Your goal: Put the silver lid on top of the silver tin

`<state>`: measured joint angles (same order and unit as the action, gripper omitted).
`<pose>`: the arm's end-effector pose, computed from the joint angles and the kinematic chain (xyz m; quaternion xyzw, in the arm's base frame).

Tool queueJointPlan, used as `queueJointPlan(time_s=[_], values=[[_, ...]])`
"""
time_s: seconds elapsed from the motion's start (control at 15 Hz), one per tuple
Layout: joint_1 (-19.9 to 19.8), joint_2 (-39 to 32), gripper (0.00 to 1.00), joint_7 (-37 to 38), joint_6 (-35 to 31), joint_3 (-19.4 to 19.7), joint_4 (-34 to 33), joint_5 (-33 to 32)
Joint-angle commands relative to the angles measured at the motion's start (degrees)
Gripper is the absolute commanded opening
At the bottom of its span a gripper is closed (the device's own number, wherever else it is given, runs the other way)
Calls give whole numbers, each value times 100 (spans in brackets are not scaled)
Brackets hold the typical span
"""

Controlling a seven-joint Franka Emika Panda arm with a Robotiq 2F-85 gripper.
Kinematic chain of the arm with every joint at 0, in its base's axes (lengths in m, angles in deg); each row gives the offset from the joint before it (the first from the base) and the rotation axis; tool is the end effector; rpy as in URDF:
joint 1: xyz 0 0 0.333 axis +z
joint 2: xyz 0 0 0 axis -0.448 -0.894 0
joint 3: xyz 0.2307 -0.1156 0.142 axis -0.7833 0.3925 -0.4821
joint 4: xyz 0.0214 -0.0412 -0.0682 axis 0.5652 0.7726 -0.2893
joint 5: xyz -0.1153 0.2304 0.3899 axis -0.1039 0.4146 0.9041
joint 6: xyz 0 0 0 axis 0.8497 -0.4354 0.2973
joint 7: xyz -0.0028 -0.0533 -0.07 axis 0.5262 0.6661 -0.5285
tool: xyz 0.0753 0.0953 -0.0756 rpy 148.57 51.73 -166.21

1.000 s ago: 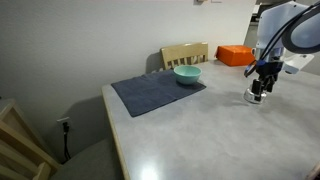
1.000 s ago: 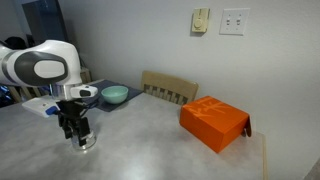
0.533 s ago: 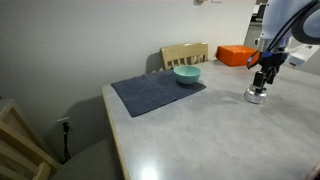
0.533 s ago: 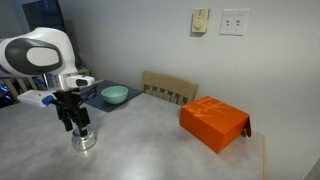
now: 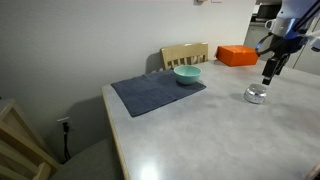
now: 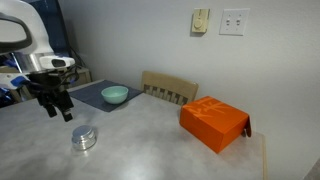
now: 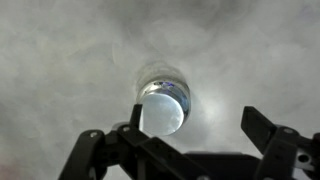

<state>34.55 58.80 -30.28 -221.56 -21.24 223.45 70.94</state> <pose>0.4948 0.0850 0.1400 0.9930 0.0911 0.0106 0.0739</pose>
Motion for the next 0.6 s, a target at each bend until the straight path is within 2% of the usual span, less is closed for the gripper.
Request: queueJointPlan(time_s=[0.0,0.53], values=[[-91,84,100,2,20,-116,38,3],[-92,43,100,3,19,-116,15,3]])
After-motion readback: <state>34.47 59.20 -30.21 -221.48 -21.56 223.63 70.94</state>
